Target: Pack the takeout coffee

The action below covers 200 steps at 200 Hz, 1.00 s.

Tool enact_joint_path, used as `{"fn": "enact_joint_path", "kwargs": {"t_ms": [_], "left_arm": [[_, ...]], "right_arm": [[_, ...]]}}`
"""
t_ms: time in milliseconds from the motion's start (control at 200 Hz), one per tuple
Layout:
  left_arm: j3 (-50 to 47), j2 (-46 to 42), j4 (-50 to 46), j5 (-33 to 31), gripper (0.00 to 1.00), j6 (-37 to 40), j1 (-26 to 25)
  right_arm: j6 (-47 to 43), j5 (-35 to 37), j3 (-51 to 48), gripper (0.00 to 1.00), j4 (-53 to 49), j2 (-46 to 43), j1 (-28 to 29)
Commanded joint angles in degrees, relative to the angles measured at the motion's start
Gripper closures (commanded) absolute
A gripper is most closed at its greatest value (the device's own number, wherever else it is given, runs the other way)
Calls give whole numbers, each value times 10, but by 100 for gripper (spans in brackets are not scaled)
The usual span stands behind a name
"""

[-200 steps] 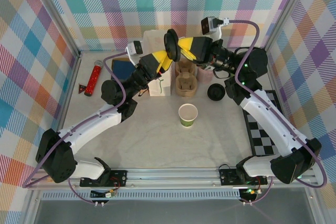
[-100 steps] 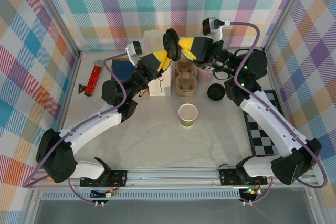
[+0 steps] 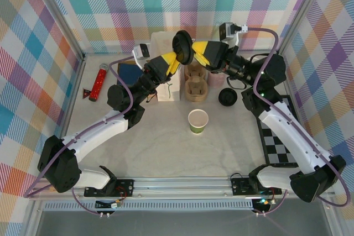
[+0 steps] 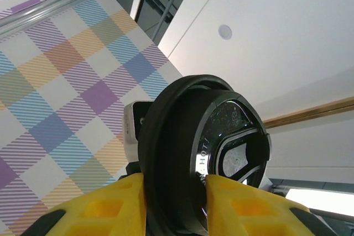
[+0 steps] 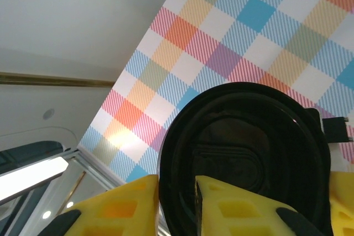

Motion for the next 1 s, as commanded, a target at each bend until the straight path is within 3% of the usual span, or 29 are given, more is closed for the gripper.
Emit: {"fn": "enact_joint_path", "kwargs": {"t_ms": [0,375,995], "left_arm": [[-3,-18,53,3,70,2,-6],[-9,-12,49,-2,73,6,-7],[-17,-7,34,-6,76,16,-7]], "right_arm": [[-51,21,-12,76,-74,-16,-1],[-122,59,-10,74,-183,-47,-1],[-187,96,-9,63,-267,-75,-1]]}}
